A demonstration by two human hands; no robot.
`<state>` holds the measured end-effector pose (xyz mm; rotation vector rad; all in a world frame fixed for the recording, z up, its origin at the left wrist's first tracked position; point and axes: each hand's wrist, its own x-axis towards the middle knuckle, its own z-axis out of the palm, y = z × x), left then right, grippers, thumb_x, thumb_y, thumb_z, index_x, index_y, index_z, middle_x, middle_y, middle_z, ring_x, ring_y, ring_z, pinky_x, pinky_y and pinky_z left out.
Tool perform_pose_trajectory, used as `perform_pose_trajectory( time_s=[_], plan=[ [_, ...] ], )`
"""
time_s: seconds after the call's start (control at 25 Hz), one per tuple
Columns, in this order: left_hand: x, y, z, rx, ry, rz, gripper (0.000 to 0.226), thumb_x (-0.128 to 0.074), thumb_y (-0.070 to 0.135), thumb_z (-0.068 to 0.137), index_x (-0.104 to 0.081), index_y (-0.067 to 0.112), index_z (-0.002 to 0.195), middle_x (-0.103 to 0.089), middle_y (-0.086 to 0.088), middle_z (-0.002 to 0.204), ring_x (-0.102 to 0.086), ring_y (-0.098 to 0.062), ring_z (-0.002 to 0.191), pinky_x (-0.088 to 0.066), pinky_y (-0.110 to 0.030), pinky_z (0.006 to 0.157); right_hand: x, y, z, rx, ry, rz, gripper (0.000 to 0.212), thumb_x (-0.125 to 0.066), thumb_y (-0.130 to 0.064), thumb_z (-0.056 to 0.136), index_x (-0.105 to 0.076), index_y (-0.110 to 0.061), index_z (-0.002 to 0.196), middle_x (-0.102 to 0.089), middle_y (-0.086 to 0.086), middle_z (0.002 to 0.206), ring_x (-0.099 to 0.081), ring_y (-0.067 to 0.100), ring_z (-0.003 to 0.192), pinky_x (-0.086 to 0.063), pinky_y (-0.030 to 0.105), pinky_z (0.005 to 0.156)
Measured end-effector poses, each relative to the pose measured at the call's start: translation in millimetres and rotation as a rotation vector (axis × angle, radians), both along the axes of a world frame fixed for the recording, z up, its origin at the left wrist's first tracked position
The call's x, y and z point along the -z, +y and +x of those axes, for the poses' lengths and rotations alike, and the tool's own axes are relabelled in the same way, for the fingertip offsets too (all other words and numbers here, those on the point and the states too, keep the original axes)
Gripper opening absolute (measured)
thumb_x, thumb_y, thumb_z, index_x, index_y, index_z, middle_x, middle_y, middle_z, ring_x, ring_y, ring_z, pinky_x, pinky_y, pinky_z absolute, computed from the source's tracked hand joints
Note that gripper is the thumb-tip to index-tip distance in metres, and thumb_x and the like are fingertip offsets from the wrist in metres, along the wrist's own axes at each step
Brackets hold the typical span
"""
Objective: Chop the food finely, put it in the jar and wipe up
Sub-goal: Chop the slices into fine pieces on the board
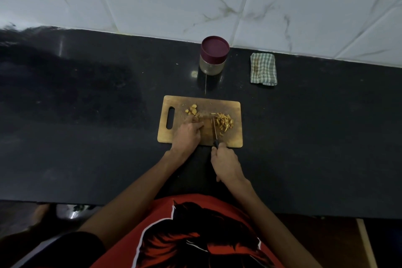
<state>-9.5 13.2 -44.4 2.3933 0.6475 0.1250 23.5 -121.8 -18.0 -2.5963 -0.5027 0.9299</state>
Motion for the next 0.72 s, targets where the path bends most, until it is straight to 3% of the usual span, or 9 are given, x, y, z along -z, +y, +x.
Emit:
perform_pose_trajectory(
  time_s=[0.16,0.4,0.6,0.72],
  plan=[
    [1,5,-2,-0.053,-0.072,-0.096,0.031,-0.047,0.002,0.093,-0.062,0.006,0.12,-0.055,-0.005,0.121,-0.061,-0.015,0.095,-0.05,-0.022,0.082,-5,5,-1,-0.041,0.048,0.008,0.028,-0.032,-0.033,0.106,-0.048,-0.01,0.11,-0.063,0.009,0.09,-0.068,0.022,0.059,-0.057,0.034,0.054],
    [4,9,-4,-0.099,-0.134,-0.081,0.028,-0.051,0.003,0.092,-0.063,0.005,0.118,-0.054,-0.005,0.117,-0.058,-0.013,0.096,-0.051,-0.022,0.085,-2,11,-3,-0.1,0.05,-0.024,0.025,-0.032,-0.033,0.106,-0.046,-0.011,0.104,-0.063,0.011,0.094,-0.069,0.023,0.061,-0.06,0.039,0.063],
    [5,11,-6,-0.17,-0.194,-0.083,0.027,-0.055,0.0,0.089,-0.066,0.006,0.112,-0.058,-0.004,0.11,-0.054,-0.006,0.085,-0.046,-0.013,0.079,-5,-2,10,0.001,0.045,0.001,0.029,-0.033,-0.033,0.106,-0.048,-0.009,0.111,-0.065,0.011,0.091,-0.066,0.02,0.052,-0.047,0.027,0.042],
    [0,14,-9,-0.251,-0.217,-0.104,0.023,-0.057,0.002,0.089,-0.068,0.005,0.109,-0.058,-0.003,0.109,-0.053,-0.003,0.082,-0.043,-0.004,0.074,-8,-4,8,-0.006,0.027,0.059,0.024,-0.033,-0.033,0.105,-0.047,-0.013,0.109,-0.064,0.009,0.092,-0.067,0.021,0.062,-0.054,0.033,0.052]
  ],
)
